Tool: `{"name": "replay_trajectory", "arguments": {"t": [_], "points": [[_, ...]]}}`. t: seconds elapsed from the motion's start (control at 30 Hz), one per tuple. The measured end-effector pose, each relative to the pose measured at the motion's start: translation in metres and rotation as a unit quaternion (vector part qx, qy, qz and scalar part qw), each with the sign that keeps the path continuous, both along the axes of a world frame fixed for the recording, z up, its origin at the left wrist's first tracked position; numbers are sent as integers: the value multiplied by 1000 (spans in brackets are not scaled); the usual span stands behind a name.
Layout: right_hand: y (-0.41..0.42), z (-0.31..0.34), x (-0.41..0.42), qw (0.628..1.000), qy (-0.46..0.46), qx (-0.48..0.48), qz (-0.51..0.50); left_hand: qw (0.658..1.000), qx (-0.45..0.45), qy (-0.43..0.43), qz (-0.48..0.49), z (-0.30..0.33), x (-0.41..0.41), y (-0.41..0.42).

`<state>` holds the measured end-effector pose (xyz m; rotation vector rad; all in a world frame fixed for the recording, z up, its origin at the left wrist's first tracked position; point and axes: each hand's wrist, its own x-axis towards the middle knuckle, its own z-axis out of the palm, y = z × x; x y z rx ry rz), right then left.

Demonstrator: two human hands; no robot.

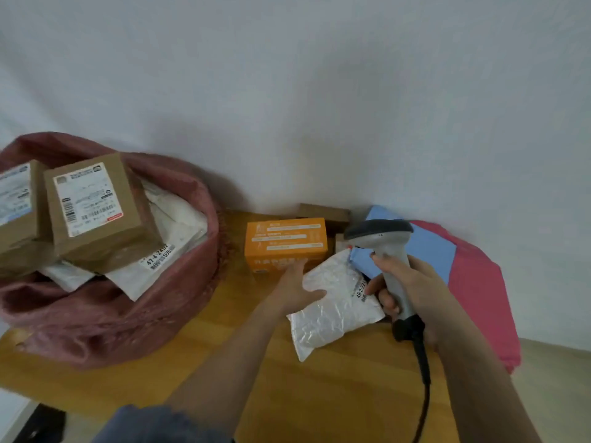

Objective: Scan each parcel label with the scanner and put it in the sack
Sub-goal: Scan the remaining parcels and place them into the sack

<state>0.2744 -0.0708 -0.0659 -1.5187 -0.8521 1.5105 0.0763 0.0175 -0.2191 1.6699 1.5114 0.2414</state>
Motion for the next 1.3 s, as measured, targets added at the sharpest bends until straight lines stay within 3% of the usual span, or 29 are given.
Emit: {"name": "replay_trajectory", "arguments": {"t": [0.2,0.4,0.63,0.83,1.0,1.07,1.17,1.3], "points": [[-9,-39,29,1000,-19,-15,-6,988,-12,152,-23,-52,15,11],[-7,-50,43,999,-2,-23,-27,985,-52,164,28,-76,3,-7],[6,-31,25,1000,18,-9,-4,976,-161,-8,147,-49,-42,-14],[18,-20,-7,999,38,2,25,981,-113,-20,159,-4,-79,-5],[24,-14,-29,998,56,18,12,971,-122,-106,176,32,-89,-2],[26,-10,-37,997,67,30,-31,948,-161,-184,202,44,-89,0],[28,-1,-43,987,93,79,-110,884,-248,-345,195,66,-89,4],[32,18,-49,970,86,137,-183,842,-244,-463,130,97,-90,14]]}}
